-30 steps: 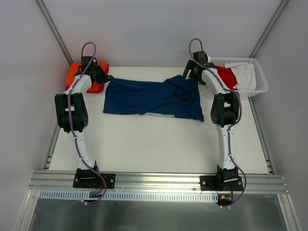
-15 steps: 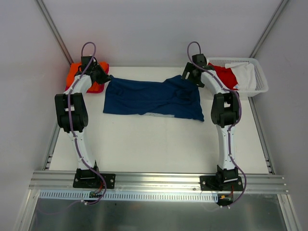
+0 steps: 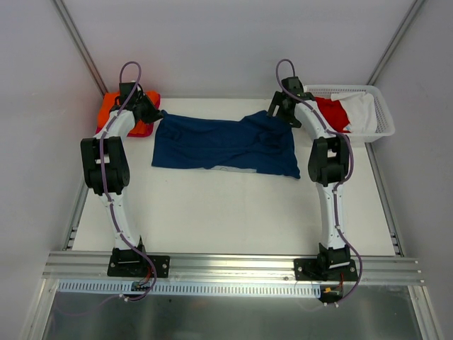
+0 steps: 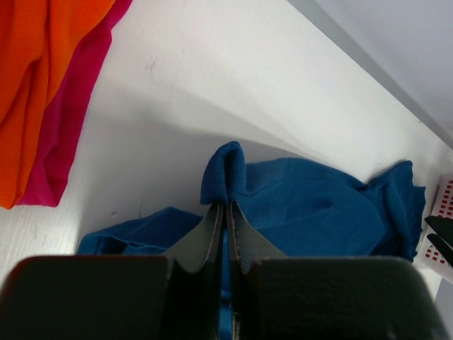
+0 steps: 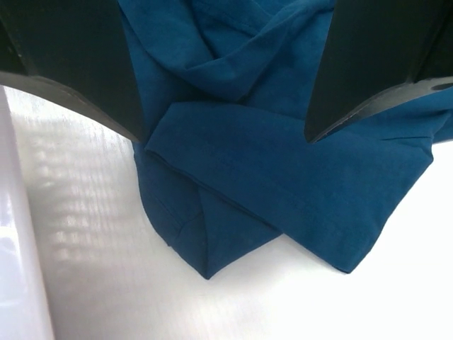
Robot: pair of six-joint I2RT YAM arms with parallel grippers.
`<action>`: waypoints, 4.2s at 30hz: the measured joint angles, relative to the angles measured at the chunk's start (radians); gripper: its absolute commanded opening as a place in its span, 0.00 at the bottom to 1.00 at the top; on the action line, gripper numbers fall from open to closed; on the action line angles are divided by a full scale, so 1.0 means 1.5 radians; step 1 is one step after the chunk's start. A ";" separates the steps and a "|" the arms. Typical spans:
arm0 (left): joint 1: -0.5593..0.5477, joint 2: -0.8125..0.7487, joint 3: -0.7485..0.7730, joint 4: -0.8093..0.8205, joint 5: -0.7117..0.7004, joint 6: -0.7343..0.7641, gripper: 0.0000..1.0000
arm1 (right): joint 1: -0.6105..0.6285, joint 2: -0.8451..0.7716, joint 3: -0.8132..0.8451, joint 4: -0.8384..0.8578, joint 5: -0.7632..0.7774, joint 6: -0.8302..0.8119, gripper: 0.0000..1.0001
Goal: Fold and stack the t-shirts
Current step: Grap the side of the flattened tshirt furthest away from the robot with both arms
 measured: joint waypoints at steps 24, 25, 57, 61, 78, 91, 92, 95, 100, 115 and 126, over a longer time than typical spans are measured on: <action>0.000 0.000 -0.019 0.018 0.006 -0.001 0.00 | 0.007 0.016 0.003 -0.041 -0.050 0.011 1.00; 0.000 0.000 -0.021 0.019 0.006 -0.001 0.00 | 0.007 0.016 0.002 -0.040 -0.052 0.011 1.00; 0.000 0.000 -0.034 0.025 0.006 -0.001 0.00 | -0.017 0.021 -0.033 -0.030 -0.057 0.027 0.01; 0.000 0.000 -0.034 0.026 0.007 -0.001 0.00 | -0.018 0.023 -0.022 -0.037 -0.057 0.020 0.01; 0.000 0.000 -0.034 0.027 0.018 -0.001 0.00 | -0.021 0.031 0.005 -0.049 -0.060 0.007 0.08; 0.000 0.000 -0.034 0.028 0.018 -0.001 0.00 | -0.020 0.031 0.011 -0.042 -0.068 -0.007 0.26; 0.000 0.000 -0.034 0.028 0.019 -0.001 0.00 | -0.020 0.031 0.012 -0.042 -0.068 -0.007 0.29; 0.000 0.000 -0.034 0.029 0.019 -0.001 0.00 | -0.020 0.032 0.016 -0.042 -0.068 -0.010 0.29; 0.000 0.000 -0.034 0.030 0.020 -0.001 0.00 | -0.021 0.045 0.038 -0.040 -0.064 -0.016 0.00; 0.000 0.000 -0.034 0.031 0.021 -0.001 0.00 | -0.021 0.065 0.051 -0.033 -0.064 -0.016 0.01; 0.000 -0.010 -0.035 0.031 0.022 -0.001 0.00 | -0.021 0.026 0.051 -0.018 -0.065 -0.027 0.01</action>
